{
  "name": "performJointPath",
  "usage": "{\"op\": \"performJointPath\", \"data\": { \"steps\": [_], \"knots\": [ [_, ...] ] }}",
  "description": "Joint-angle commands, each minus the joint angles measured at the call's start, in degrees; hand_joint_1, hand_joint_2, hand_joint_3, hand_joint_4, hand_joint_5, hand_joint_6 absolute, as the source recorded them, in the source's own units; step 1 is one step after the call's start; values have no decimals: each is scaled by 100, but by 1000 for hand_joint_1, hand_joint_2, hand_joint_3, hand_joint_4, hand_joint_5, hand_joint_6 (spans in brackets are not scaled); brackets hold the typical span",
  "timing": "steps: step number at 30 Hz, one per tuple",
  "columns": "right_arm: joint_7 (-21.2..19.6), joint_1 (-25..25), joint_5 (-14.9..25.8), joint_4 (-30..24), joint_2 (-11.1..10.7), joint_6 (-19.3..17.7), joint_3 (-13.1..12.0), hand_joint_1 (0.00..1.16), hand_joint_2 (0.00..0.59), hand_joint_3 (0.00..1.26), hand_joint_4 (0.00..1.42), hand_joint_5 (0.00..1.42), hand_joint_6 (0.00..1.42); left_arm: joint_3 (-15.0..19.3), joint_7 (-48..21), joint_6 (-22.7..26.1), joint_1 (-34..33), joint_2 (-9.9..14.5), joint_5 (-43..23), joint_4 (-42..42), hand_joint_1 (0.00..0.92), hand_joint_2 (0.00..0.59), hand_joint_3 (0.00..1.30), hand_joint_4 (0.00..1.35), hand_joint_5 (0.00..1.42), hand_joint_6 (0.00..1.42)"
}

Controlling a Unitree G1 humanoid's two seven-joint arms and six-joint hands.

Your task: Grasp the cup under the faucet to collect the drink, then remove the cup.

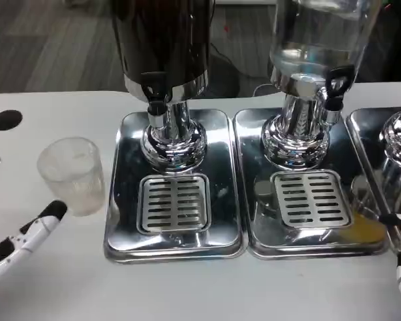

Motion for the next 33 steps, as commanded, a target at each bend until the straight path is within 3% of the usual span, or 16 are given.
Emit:
{"op": "performJointPath", "data": {
  "steps": [1,11,22,33],
  "knots": [
    [90,91,97,-7,-52,-170,-70,550,576,274,177,194,64,-137,-138,430,-280,95,319,-109,183,58,137,109,336,725],
    [137,107,166,59,-42,-224,-114,544,578,277,178,194,64,-191,-274,976,-697,123,422,-92,167,45,137,110,363,749],
    [220,180,263,-23,-5,-312,-122,540,566,285,178,194,64,32,-221,1516,-1300,-19,-233,457,162,44,137,110,374,754],
    [515,396,466,-431,96,-425,-78,539,560,285,178,194,77,-351,-387,1791,-1850,116,-205,934,164,51,186,151,433,791]
  ]
}}
